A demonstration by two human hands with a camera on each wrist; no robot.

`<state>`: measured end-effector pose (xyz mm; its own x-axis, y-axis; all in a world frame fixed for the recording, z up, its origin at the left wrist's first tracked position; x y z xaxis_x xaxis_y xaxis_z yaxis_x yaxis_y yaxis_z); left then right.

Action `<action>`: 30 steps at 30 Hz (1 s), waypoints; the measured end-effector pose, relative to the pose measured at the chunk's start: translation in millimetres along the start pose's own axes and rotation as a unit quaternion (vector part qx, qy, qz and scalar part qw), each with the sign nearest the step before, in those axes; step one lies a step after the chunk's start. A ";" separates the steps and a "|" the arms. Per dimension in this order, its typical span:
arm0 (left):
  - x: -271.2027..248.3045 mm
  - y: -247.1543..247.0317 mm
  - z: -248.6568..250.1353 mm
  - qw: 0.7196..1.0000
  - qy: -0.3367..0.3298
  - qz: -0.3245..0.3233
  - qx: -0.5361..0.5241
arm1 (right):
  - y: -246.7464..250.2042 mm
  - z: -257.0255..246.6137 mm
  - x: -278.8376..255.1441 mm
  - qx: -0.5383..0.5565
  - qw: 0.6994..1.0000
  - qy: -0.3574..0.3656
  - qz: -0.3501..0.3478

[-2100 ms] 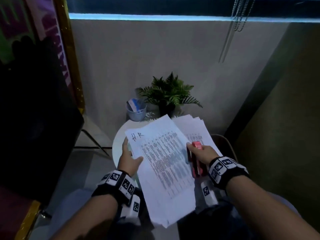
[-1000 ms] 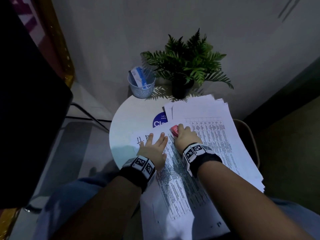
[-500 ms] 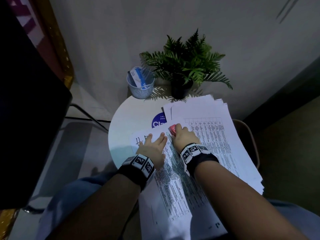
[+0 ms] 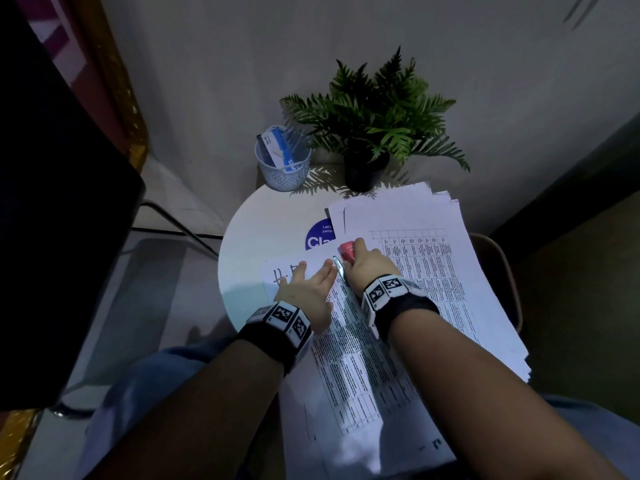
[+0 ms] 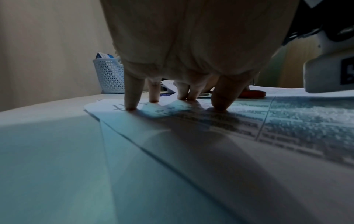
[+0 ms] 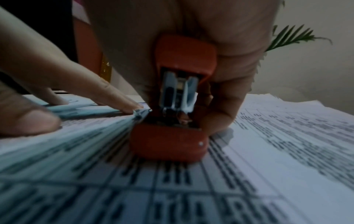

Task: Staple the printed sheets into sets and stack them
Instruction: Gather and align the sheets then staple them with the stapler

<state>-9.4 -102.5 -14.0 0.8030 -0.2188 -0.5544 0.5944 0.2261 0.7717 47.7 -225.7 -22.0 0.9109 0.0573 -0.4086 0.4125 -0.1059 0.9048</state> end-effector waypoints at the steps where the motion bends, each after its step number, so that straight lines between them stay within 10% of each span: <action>1: 0.2 0.6 0.1 1.000 0.001 -0.003 -0.003 | 1.6 1.9 0.8 0.004 1.000 0.005 -0.006; 30: -17.9 2.9 -49.8 0.999 0.044 0.010 -0.017 | -0.5 -0.9 -18.1 -0.067 0.997 0.026 -0.010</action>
<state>-19.8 -50.7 -17.4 0.8140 -0.1294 -0.5663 0.5789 0.2615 0.7723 31.0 -225.8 -14.9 0.8998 0.1096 -0.4223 0.4218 0.0290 0.9062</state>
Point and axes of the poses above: each hand's wrist, its own x-axis towards the middle knuckle, its own y-axis out of the back of the hand, z = x × y, the point moved 1 cm from there along x, towards the middle knuckle, and after that the axes turned 10 degrees about -x, right-handed, at the moved point
